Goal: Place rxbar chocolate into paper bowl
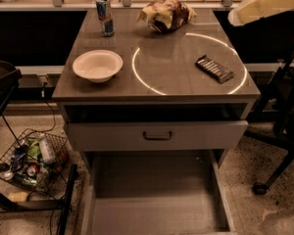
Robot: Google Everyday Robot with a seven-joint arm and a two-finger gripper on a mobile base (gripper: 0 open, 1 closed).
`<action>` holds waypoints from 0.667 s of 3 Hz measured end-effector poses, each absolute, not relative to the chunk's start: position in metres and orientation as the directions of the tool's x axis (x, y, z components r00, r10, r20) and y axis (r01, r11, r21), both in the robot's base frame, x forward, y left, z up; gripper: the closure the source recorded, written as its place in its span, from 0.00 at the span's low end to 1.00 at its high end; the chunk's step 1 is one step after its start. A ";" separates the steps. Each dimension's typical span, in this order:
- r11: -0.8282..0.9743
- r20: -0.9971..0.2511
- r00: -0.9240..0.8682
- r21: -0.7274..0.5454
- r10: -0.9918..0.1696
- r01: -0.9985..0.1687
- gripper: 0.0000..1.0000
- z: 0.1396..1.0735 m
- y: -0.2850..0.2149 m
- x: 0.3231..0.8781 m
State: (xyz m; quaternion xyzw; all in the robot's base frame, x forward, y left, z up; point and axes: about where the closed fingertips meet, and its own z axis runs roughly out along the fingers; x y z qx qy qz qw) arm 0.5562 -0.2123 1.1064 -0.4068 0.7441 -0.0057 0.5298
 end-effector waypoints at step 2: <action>0.779 -0.851 -0.190 -0.328 -0.489 -0.535 0.00 1.025 -0.258 0.567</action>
Offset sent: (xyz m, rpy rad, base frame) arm 0.0155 -0.0719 -0.1272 0.1792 0.0585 -0.1499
